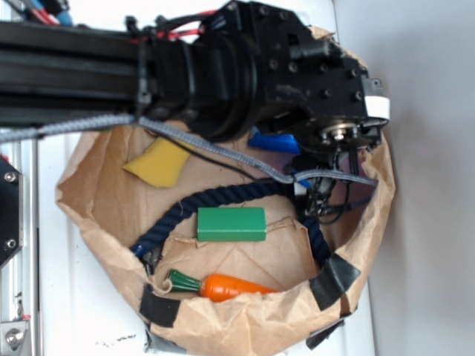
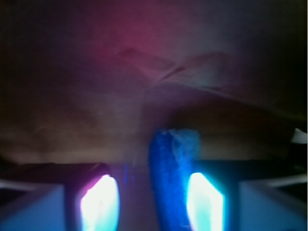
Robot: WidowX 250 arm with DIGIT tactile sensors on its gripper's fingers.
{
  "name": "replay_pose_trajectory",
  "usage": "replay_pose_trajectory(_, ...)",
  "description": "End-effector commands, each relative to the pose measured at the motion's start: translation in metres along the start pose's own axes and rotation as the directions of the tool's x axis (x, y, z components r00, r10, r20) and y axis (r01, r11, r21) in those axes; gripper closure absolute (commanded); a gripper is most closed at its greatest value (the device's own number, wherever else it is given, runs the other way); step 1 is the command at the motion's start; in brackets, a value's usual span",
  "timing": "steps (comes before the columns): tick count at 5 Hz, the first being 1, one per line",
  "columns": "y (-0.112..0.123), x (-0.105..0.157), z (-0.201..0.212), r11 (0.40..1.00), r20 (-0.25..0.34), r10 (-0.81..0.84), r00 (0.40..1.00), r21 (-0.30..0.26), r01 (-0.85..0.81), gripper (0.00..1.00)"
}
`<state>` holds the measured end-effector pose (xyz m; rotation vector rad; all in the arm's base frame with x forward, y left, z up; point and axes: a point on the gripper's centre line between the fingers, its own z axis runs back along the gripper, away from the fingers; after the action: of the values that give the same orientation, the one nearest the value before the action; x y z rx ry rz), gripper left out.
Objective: Grab the blue sponge.
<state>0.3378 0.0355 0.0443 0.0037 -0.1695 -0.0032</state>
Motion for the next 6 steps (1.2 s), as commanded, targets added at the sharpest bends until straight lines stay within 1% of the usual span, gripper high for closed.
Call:
replay_pose_trajectory(1,0.007,-0.001,0.064,0.992,-0.095,-0.079,0.992,-0.107,0.069,0.0)
replay_pose_trajectory(2,0.026,-0.004,0.071,0.99,-0.104,-0.114,0.988,-0.097,0.104,0.0)
replay_pose_trajectory(3,0.04,-0.009,0.055,0.996,-0.087,-0.058,0.994,0.064,0.064,0.0)
replay_pose_trajectory(4,0.047,-0.01,0.044,0.98,-0.087,0.037,0.996,0.198,-0.019,0.0)
replay_pose_trajectory(5,0.046,-0.008,0.034,0.978,-0.075,0.042,0.996,0.208,-0.025,0.0)
replay_pose_trajectory(6,0.035,0.0,0.02,0.976,-0.055,0.046,0.997,0.214,-0.033,0.0)
